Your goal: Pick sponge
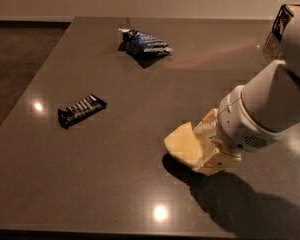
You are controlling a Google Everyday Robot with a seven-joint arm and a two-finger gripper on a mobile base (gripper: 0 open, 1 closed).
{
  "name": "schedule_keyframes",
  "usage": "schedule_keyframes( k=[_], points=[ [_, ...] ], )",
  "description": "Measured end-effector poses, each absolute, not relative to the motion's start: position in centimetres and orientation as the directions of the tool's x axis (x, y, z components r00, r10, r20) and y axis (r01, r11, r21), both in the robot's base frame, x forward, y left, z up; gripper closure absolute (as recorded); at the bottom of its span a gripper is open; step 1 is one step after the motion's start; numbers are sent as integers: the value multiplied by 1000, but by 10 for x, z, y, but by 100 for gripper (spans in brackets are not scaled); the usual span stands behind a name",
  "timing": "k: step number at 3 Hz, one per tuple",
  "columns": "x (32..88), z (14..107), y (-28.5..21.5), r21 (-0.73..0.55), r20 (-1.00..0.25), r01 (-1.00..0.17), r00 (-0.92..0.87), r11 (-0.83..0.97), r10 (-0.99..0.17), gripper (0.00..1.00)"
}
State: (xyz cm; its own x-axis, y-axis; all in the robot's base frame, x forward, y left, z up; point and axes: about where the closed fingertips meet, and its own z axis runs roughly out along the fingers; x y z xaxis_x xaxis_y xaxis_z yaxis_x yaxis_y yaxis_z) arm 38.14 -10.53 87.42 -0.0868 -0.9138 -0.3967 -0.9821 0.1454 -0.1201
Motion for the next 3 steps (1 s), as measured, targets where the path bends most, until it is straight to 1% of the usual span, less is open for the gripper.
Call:
schedule_keyframes(
  k=[1,2,3],
  points=[
    [394,910,-128,-160,-407,-966,-125,205,-905,100],
    [404,948,-151,-198,-415,-950,-142,242,-899,100],
    [410,993,-166,-231,-456,-936,-137,265,-880,100]
  ],
)
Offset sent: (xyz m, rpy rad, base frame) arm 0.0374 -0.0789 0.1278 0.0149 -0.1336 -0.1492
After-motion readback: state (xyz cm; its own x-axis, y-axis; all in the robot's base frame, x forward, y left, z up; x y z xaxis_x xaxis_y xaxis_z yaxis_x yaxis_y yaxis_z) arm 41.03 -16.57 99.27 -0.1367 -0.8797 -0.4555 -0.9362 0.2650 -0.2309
